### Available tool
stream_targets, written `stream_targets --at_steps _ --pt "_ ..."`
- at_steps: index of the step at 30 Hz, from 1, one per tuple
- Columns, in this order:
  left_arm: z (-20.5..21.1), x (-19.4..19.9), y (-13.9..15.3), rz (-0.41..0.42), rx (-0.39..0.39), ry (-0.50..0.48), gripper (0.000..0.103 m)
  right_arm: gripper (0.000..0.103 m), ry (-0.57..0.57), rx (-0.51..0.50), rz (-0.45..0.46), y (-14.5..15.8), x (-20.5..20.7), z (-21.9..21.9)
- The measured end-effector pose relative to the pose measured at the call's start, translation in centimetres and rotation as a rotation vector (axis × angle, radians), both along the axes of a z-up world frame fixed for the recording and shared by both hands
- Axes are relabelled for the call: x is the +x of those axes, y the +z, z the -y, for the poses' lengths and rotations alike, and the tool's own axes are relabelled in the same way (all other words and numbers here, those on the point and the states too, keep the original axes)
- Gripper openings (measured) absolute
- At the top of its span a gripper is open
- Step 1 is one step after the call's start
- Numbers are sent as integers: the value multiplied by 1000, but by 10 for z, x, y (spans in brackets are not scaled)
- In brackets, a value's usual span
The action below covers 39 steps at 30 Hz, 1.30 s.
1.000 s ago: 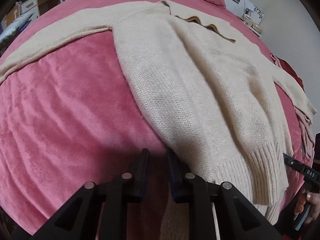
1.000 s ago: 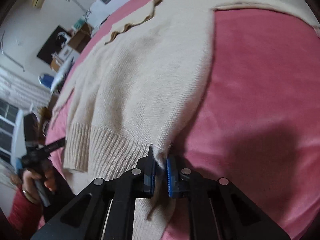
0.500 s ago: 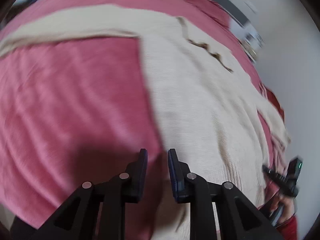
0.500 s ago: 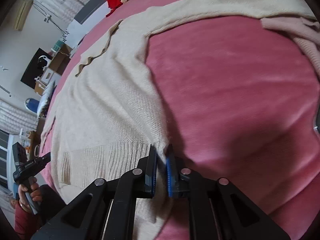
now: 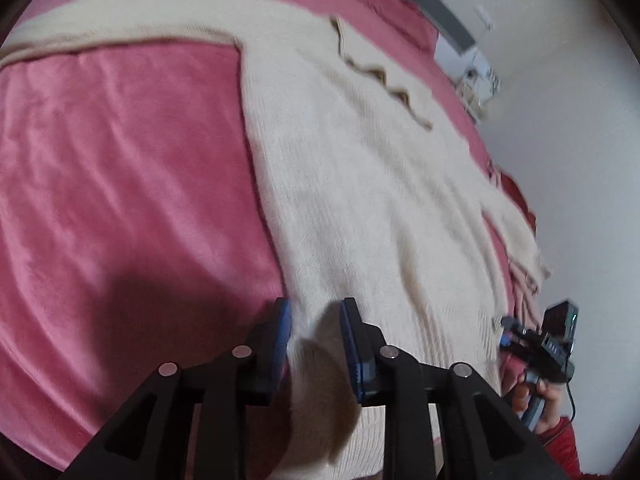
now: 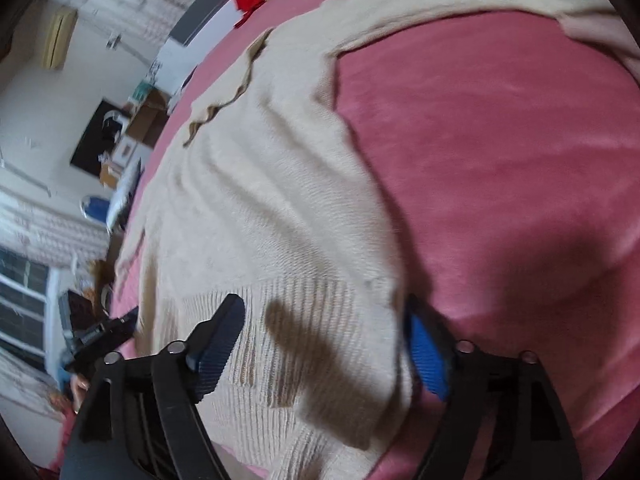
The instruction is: Fold clothes
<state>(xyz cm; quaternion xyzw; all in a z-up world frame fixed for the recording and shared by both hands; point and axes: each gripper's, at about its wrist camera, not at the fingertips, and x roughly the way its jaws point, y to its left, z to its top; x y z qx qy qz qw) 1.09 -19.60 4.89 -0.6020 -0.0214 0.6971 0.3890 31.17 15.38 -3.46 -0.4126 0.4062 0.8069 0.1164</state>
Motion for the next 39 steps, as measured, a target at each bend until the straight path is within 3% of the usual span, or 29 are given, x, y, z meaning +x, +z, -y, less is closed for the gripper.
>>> stream_targets --at_steps 4,7,8,10,12,15,21,25,28,34,39 --pt "-22 13 -1 -157 -105 -72 26 82 85 101 44 1 -20 20" --pt "-17 20 4 -185 -130 -36 26 80 91 163 93 0 -21 24" --pt "-16 22 6 -192 -135 -24 18 75 94 184 109 0 -22 25" --pt "-11 22 8 -176 -131 1 10 55 98 225 142 0 -23 28" --pt "4 18 13 -161 -123 37 6 28 91 210 135 1 -19 24" --pt "30 10 23 -141 -112 94 5 19 49 124 87 -2 -8 14" --pt "63 1 42 -147 -110 175 5 15 39 70 29 11 6 17" --pt "52 11 38 -192 -175 125 5 15 69 69 73 6 8 24" --pt "28 17 28 -215 -237 66 5 14 69 5 71 0 11 26" --pt "36 29 46 -271 -283 8 5 14 157 30 93 27 36 40" --pt "23 39 21 -269 -432 -90 6 15 263 60 214 6 27 68"
